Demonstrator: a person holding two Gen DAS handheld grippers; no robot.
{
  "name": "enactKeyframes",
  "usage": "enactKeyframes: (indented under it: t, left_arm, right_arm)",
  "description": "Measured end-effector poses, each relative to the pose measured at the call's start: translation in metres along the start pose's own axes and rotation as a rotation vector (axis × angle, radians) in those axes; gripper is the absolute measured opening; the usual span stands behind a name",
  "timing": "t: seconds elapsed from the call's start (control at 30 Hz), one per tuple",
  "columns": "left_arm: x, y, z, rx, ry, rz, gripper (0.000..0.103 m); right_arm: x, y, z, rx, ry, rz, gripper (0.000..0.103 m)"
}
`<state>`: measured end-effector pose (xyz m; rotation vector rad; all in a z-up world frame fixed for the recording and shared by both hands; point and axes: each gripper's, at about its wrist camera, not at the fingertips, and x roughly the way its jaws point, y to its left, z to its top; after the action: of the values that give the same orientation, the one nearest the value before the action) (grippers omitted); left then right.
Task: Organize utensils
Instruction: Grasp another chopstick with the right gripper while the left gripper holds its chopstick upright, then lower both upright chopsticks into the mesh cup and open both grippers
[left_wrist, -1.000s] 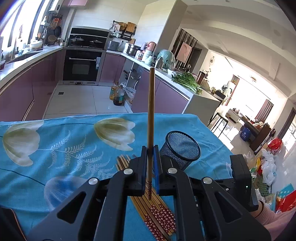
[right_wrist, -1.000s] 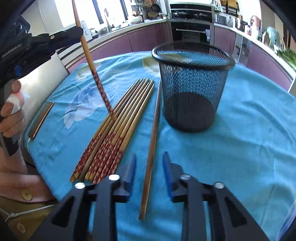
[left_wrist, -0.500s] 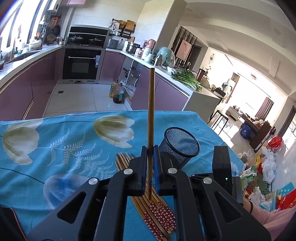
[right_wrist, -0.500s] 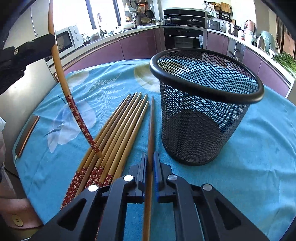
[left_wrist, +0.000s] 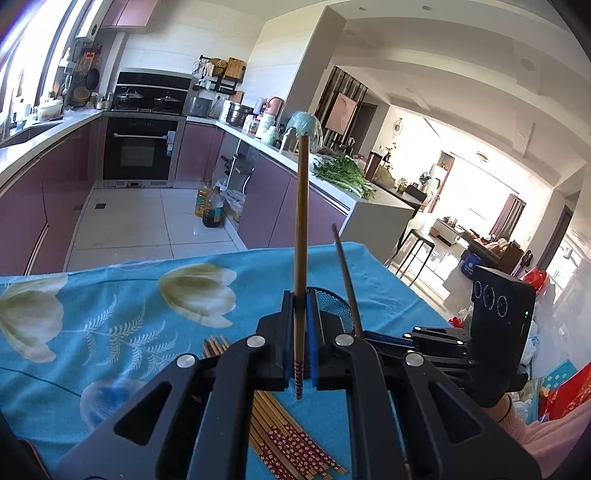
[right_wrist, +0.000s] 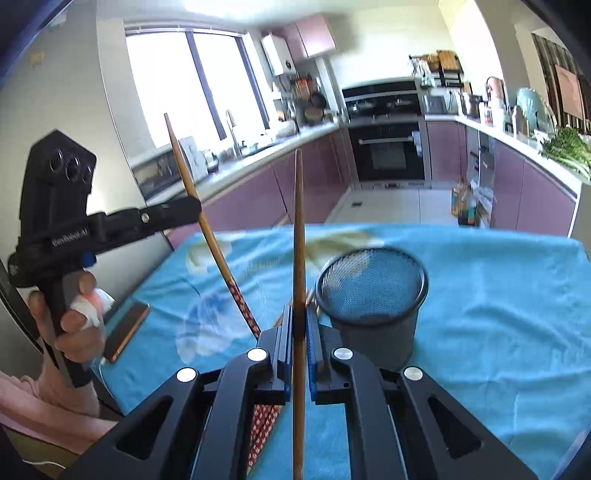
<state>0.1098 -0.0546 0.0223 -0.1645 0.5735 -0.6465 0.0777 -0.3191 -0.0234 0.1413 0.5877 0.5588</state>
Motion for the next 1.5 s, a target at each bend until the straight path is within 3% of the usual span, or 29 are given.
enactKeyframes:
  t: [0.37, 0.57, 0.77, 1.1, 1.2, 1.3, 1.5]
  left_arm:
    - [-0.005, -0.032, 0.049, 0.074, -0.099, -0.027, 0.007]
    - [0.019, -0.043, 0.062, 0.099, -0.078, -0.004, 0.007]
    - [0.058, -0.053, 0.053, 0.138, 0.015, 0.014, 0.007]
    - [0.118, -0.037, 0.017, 0.131, 0.195, 0.045, 0.008]
    - [0.124, -0.033, 0.013, 0.118, 0.203, 0.064, 0.019]
    - [0.117, -0.027, 0.012, 0.119, 0.188, 0.071, 0.023]
    - [0.093, -0.014, 0.006, 0.092, 0.139, 0.102, 0.027]
  right_arm:
    - [-0.026, -0.01, 0.053, -0.026, -0.2, -0.025, 0.006]
    - [-0.021, -0.024, 0.072, -0.019, -0.273, -0.074, 0.006]
    - [0.013, -0.038, 0.067, 0.008, -0.212, -0.117, 0.006]
    - [0.062, -0.05, 0.046, 0.028, 0.036, -0.145, 0.007]
    - [0.067, -0.053, 0.045, 0.051, 0.045, -0.158, 0.011]
    - [0.067, -0.051, 0.043, 0.061, 0.028, -0.176, 0.03]
    - [0.059, -0.052, 0.035, 0.081, 0.011, -0.185, 0.035]
